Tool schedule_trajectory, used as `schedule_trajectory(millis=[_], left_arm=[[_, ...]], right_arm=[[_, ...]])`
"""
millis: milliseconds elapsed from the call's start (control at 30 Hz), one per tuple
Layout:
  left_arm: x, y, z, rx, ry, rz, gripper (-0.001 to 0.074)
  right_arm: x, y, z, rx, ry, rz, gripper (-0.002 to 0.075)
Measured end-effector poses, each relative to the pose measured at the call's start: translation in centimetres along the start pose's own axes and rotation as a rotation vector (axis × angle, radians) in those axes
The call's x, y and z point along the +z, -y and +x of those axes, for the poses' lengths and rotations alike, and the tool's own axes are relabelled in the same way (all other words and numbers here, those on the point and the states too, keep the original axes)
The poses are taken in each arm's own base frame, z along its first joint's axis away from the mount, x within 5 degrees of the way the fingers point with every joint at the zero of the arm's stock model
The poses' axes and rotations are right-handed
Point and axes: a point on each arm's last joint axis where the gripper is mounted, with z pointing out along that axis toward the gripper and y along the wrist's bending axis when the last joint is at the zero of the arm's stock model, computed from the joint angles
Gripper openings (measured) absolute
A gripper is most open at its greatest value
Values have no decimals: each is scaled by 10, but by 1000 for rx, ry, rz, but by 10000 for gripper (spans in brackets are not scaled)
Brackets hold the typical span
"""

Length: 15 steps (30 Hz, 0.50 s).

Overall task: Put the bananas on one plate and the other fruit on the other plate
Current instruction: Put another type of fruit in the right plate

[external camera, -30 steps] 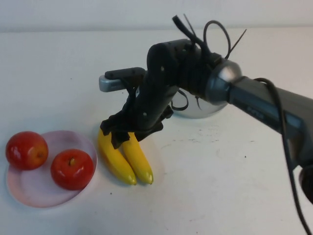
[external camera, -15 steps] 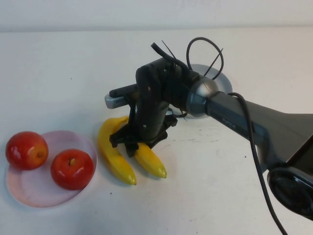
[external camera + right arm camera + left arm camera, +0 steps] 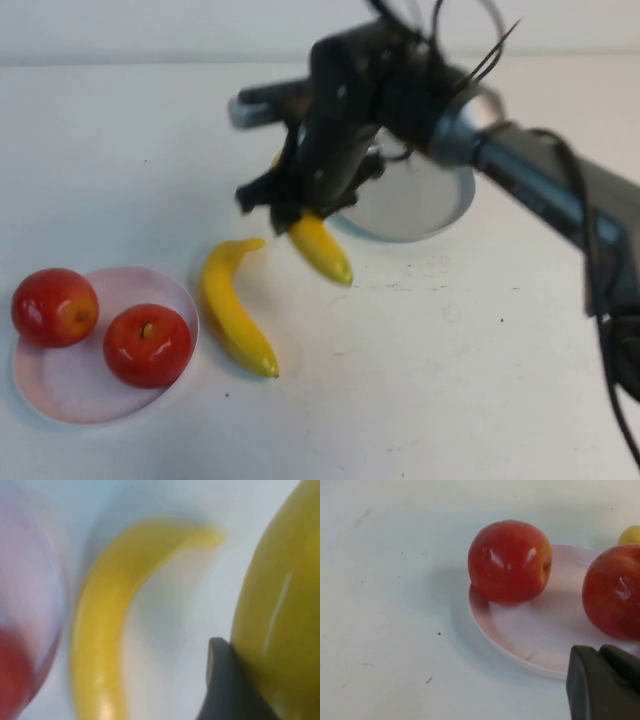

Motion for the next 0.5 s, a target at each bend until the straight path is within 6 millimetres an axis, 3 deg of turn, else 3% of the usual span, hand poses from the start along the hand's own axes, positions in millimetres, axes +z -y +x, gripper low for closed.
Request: schedule_trajectory(millis=[100,167,367,500], left_arm=[[0,0,0,0,0,0,2],[0,0,0,0,0,0,2],[0,0,0,0,0,0,2],[0,0,0,0,0,0,2]], right_arm=[[-24,35,-14,55,75,38,303],[-27,61,-19,99,87,71,302],[1,135,-26,223,86,133,302],[24,159,-24,273,58,134,302]])
